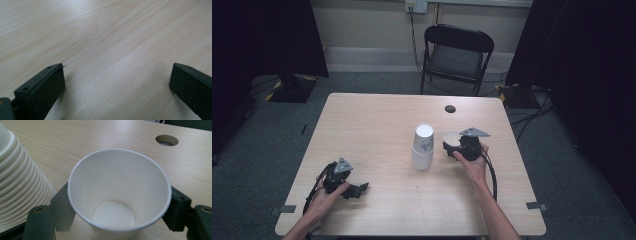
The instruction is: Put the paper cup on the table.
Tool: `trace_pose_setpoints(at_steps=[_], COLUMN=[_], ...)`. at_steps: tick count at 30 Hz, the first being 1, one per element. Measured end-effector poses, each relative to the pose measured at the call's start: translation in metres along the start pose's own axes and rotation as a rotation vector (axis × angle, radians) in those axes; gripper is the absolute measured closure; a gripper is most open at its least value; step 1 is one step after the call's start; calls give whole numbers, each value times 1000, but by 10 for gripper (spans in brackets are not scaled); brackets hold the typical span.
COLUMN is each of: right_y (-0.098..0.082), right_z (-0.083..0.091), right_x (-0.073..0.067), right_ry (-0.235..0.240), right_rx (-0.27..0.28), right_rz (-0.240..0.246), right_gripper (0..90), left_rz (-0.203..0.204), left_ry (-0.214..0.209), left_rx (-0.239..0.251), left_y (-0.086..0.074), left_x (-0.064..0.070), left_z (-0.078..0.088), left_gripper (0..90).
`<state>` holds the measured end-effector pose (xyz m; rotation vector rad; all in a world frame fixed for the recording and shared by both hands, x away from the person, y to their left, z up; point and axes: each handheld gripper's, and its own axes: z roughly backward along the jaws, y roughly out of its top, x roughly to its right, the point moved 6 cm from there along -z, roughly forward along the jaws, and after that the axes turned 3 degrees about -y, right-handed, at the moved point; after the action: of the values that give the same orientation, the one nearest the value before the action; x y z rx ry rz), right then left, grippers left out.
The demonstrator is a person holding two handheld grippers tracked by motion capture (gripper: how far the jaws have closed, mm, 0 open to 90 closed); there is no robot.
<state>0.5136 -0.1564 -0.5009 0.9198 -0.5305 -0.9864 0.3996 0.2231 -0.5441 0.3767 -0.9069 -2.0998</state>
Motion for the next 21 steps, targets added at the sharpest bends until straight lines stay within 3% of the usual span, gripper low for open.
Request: trace_pose_setpoints(at_steps=[8, 13, 21], right_y=[-3, -4, -3], right_z=[-2, -2, 7], right_x=[-5, -3, -3], right_ry=[18, 22, 31], right_rx=[-32, -31, -33], right_rz=[-8, -32, -40], right_gripper=[235, 143, 145], left_rz=[-4, -6, -7], left_ry=[-5, -6, -8], left_rx=[-2, -2, -2], left_y=[0, 0, 0], left_x=[0, 0, 0], left_z=[0, 0, 0], left_gripper=[0, 0, 0])
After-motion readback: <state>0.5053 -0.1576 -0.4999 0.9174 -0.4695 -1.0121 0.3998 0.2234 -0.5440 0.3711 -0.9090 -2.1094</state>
